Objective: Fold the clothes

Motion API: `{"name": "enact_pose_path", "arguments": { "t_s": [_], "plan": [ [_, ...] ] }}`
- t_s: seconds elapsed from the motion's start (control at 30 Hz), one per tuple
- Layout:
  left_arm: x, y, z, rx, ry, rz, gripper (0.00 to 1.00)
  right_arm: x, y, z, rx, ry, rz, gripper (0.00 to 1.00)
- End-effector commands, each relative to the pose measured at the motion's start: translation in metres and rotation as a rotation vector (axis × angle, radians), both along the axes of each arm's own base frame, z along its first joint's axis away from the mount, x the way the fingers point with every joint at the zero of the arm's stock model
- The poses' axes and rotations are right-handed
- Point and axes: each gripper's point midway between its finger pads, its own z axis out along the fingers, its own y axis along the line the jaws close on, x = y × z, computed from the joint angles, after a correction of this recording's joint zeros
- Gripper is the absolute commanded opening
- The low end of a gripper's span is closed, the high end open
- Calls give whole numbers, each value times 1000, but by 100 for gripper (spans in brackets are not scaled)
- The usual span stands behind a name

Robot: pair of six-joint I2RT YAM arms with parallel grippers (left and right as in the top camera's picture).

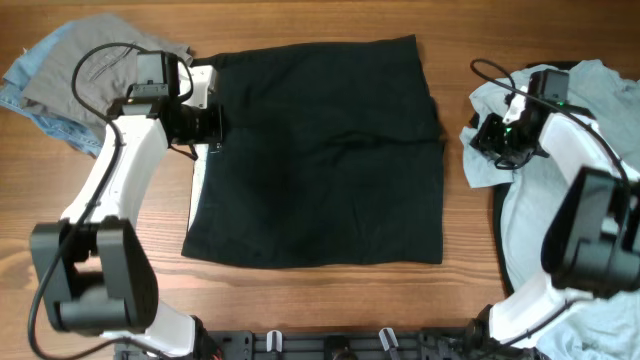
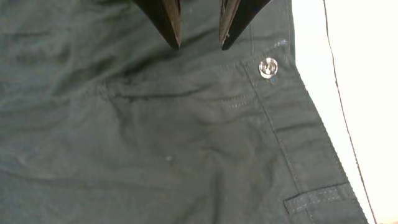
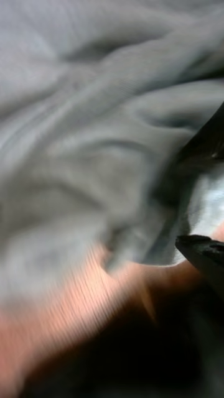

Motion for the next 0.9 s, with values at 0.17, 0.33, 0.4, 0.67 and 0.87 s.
{"name": "enact_pose_path", "arguments": {
  "t_s": [0.17,0.33,0.4,0.67,0.87],
  "plan": [
    [-77,29,86,113,-11,192,26,-85,48,111,134,-7,107,57],
    [-99,46,75,115,102,268,26,-102,33,85,50,101,22,58],
    [-97,55,76,113,94,296,27,-89,34,73,51,37,24,38],
    [-90,51,79,70,68,289,31,-22,72,1,269,-220,2,5],
    [-90,51,79,70,69,289,31,-51,-6,-71,-67,29,-312,4]
  ]
}}
